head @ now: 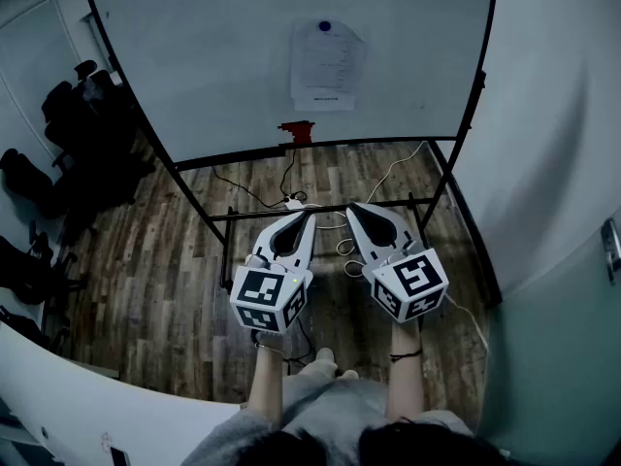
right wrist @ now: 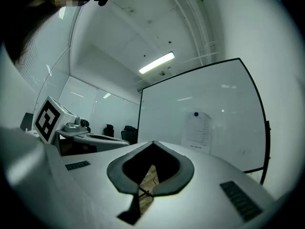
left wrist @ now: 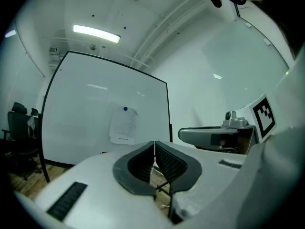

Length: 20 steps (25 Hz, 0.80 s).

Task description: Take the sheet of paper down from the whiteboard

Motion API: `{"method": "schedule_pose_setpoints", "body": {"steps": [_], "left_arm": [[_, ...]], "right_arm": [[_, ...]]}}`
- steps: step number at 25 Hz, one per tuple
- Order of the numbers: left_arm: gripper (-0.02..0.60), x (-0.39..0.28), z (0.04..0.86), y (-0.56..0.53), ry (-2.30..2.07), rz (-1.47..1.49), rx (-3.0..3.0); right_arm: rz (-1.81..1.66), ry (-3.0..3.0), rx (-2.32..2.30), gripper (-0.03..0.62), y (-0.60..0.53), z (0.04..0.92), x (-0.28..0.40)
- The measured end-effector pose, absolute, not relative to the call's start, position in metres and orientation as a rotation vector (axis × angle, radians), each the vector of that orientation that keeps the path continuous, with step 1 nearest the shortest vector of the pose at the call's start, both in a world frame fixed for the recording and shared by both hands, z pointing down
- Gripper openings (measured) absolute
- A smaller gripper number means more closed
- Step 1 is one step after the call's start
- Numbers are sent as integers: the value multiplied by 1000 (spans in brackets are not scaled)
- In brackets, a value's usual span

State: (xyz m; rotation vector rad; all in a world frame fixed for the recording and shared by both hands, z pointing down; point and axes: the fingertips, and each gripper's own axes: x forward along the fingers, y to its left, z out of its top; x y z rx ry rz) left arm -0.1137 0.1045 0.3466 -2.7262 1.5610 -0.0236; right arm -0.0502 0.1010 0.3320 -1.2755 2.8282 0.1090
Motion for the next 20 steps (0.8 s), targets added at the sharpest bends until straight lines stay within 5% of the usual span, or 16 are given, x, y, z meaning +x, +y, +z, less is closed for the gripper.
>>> {"method": "schedule_pose_setpoints", "body": {"steps": [20], "left_arm": [[14,-104,359,127,1636,-41,-2708]], "right_arm": [[2,2800,-1208,-2,106,335,-25]]}}
